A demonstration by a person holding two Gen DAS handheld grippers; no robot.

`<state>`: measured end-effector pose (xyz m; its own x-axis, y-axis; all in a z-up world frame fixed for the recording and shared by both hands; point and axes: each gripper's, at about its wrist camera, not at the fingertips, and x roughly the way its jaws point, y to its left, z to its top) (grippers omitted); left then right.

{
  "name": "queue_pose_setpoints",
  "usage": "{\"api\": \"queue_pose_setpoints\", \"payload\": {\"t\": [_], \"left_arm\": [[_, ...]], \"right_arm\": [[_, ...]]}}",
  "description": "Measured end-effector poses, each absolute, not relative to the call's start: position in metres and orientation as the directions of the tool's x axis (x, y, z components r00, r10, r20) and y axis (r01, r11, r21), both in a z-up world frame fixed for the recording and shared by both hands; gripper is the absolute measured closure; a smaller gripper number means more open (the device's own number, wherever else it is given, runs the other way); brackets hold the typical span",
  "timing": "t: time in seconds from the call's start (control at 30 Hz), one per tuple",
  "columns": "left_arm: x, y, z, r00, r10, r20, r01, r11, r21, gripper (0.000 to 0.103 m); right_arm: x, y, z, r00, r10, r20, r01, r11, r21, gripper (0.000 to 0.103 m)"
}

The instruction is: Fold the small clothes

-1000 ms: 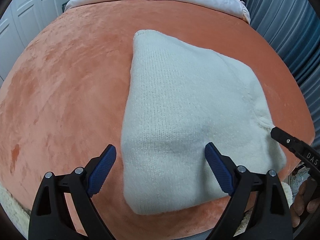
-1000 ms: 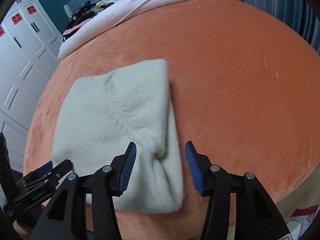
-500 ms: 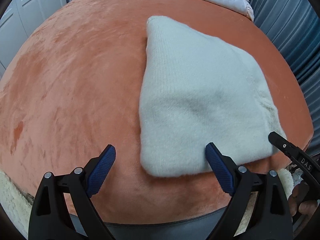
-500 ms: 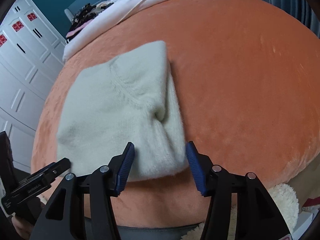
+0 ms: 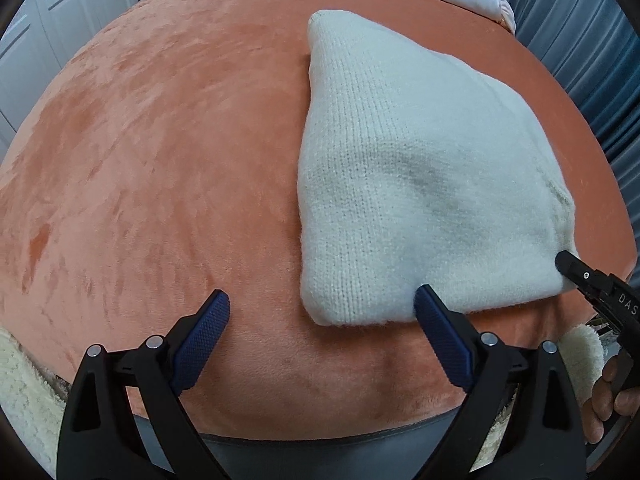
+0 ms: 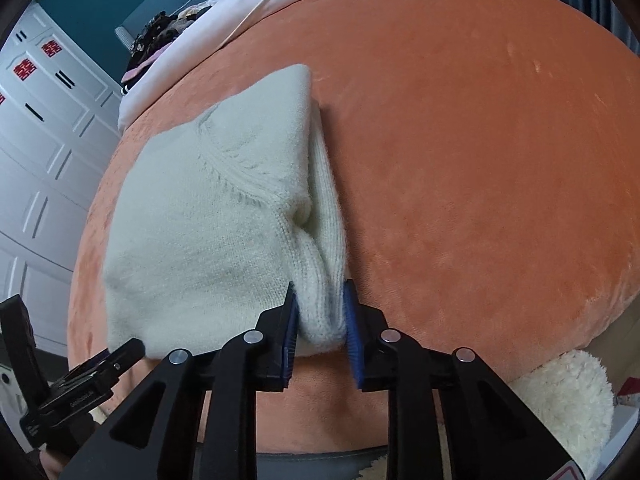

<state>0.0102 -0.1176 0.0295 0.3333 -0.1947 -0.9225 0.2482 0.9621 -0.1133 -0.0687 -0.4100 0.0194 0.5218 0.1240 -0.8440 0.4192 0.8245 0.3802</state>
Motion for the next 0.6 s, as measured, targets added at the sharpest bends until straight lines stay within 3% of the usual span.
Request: {"api": "queue_pose_setpoints", "payload": {"t": [0.03,0.07,0.23,0.47,0.6], "left_arm": [[0.010,-0.118,0.030,0.334,-0.194,-0.922,0.247,0.962,-0.113,0.012],[0.010,-0.118,0.031,0.334,-0.195,-0.922,0.247,0.962,-0.114,0.013],[0.007,-0.122,0.036,0.335,-0.197,-0.921,0.250,0.961,-0.115,0.013],[0.001,-0.129,0.032,0.300,-0.205,-0.932,0.265,0.956,-0.125,0.012],[0.002,-0.115,0.032,0.273,-0.289,-0.918,0.220,0.947,-0.233,0.012]], "right_arm": [[-0.071,-0.409,0.022,0.528,0.113,-0.842,0.423,0.824,0.376,0.072],[-0.075,-0.408,0.024,0.536,0.100,-0.838,0.425,0.826,0.370,0.061],[-0.089,-0.409,0.028,0.547,0.053,-0.835,0.425,0.842,0.332,0.044],[-0.097,-0.422,0.014,0.544,0.140,-0.827,0.436,0.796,0.421,0.040],[-0.090,-0.423,0.014,0.561,0.193,-0.805,0.419,0.772,0.478,0.040]]}}
